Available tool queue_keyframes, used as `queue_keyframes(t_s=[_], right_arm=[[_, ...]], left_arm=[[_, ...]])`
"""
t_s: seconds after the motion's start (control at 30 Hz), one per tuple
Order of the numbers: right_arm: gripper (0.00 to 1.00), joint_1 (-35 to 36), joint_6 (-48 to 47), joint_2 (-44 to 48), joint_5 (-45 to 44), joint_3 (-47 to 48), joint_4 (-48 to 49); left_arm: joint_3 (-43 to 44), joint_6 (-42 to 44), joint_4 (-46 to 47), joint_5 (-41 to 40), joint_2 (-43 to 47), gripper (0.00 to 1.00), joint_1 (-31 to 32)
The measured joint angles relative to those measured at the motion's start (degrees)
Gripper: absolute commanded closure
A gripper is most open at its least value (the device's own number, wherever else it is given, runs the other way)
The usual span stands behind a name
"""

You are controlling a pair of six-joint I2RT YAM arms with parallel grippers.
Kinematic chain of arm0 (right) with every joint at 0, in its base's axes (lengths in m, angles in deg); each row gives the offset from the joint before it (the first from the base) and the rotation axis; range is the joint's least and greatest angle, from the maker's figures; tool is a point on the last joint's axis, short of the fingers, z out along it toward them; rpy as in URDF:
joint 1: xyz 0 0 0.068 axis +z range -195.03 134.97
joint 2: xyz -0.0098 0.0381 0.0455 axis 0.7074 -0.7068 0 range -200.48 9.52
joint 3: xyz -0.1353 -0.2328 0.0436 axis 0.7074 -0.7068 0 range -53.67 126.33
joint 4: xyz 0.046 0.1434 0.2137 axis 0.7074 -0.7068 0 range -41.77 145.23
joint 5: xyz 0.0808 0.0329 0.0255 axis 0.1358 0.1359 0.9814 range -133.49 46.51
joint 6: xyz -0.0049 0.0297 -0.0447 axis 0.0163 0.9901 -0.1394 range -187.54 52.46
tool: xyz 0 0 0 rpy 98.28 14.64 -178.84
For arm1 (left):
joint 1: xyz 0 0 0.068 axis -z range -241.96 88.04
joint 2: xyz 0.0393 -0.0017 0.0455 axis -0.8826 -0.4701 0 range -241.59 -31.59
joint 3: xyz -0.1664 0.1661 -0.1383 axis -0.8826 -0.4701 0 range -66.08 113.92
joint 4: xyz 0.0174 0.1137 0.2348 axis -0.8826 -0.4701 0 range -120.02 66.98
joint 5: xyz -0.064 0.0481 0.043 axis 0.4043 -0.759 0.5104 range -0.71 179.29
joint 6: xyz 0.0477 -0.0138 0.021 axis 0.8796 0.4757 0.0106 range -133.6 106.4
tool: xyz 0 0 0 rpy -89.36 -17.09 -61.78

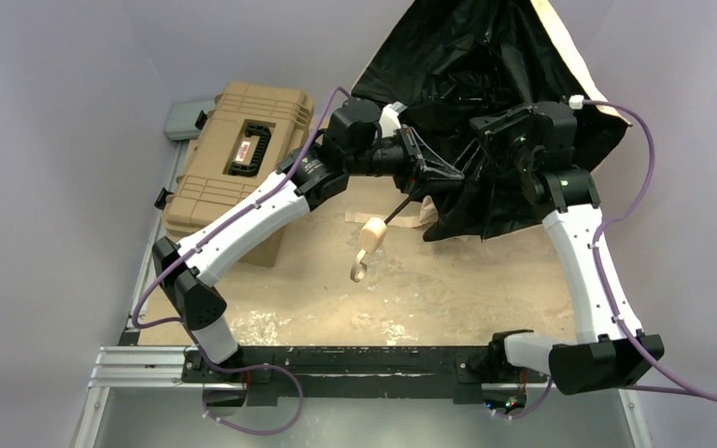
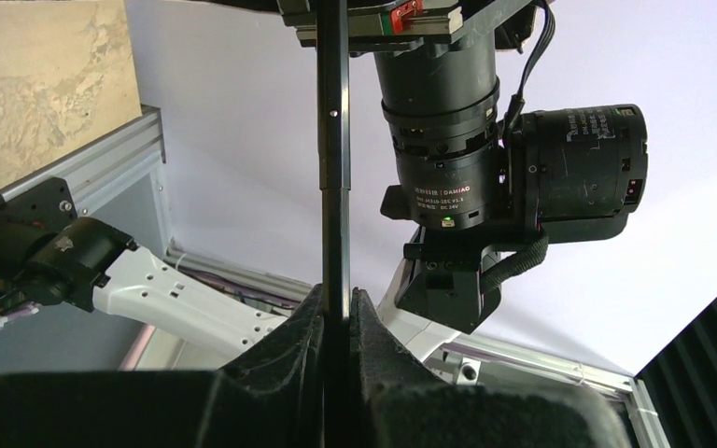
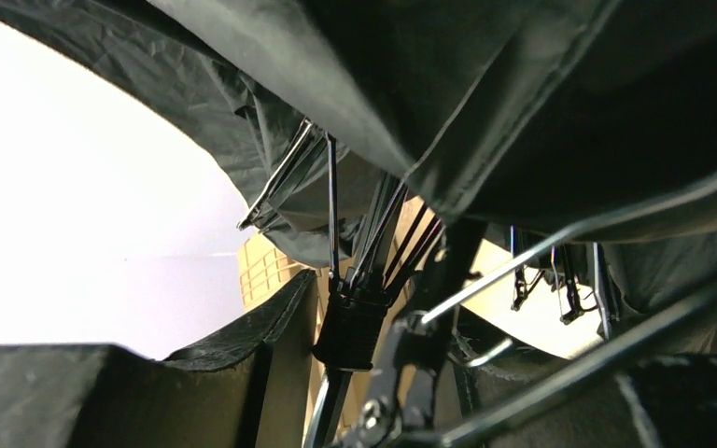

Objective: Open the umbrella

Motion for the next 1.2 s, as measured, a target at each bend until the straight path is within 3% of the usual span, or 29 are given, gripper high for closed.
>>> queue_keyframes(t_s=[0.17,0.37,0.57,0.73,1.03,1.2], right_arm=[[0.54,2.27,0.13,-1.25,-0.07,0.87,0.44],[0.75,3.61,0.39,-2.16,-0.15,1.33,1.03],[0.83,3.76,1.90,-3.19,-2.40,4.37,-0.11],[0.83,3.89,1.68,-5.86,-5.33,8.74,-1.40],[0.78,6.45,-3.72,-17.64,-6.67,24.81,-1.07],[0.77,7.98,-8.68,-18.34,-8.83,26.21,5.40]], left_arm=[[-0.02,-0.13,0.50,-0.39,-0.02,1.00,0.00],[-0.02,-0.15,1.31,-0.87,-0.04,1.00,0.00],[-0.15,0.44,2.91,-1.09,-0.11,1.00,0.17],[-0.15,2.67,4.07,-2.21,-0.11,1.00,-0.02],[0.66,13.49,3.54,-6.97,0.59,1.00,-1.44],[10.21,27.71,-8.87,-8.96,-1.51,1.00,-1.42]])
